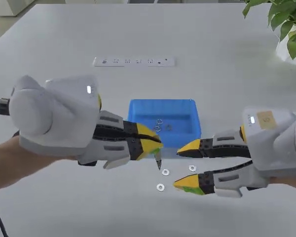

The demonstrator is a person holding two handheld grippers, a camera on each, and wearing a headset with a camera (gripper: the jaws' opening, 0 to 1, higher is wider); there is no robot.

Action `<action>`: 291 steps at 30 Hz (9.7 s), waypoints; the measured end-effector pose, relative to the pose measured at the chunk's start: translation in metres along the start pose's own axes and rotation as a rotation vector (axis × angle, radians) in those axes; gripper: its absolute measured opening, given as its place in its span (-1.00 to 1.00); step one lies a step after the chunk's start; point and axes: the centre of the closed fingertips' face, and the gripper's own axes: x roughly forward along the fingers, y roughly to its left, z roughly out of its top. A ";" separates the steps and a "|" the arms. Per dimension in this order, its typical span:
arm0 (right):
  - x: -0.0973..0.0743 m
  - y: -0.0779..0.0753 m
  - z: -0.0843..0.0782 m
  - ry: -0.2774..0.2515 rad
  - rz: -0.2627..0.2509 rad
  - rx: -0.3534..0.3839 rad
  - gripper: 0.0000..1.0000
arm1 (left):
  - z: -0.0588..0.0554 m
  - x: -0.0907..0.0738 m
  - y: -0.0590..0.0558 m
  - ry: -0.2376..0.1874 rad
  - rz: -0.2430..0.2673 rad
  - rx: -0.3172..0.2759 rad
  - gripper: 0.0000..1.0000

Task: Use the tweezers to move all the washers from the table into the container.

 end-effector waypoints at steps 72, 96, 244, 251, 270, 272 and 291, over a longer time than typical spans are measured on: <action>0.018 0.019 -0.039 0.007 0.098 0.134 -0.14 | -0.032 0.031 -0.025 0.012 -0.059 0.000 -0.88; 0.023 0.024 -0.042 0.014 0.109 0.145 -0.15 | -0.034 0.027 -0.026 0.025 -0.041 0.013 -0.88; 0.024 -0.018 0.005 0.023 0.091 -0.056 -0.82 | -0.017 -0.019 0.009 0.011 0.100 -0.086 -0.01; 0.013 -0.027 0.025 0.018 0.074 -0.085 -0.82 | -0.001 -0.029 0.019 -0.079 0.140 -0.181 0.20; 0.006 -0.091 0.073 -0.043 0.006 -0.120 -0.82 | -0.030 -0.036 0.028 -0.051 0.181 -0.266 0.35; 0.009 -0.100 0.073 -0.041 -0.005 -0.123 -0.82 | -0.033 -0.036 0.030 -0.046 0.185 -0.273 0.35; 0.060 -0.153 0.000 0.088 -0.008 -0.093 -0.81 | -0.054 -0.031 0.039 -0.024 0.202 -0.341 0.37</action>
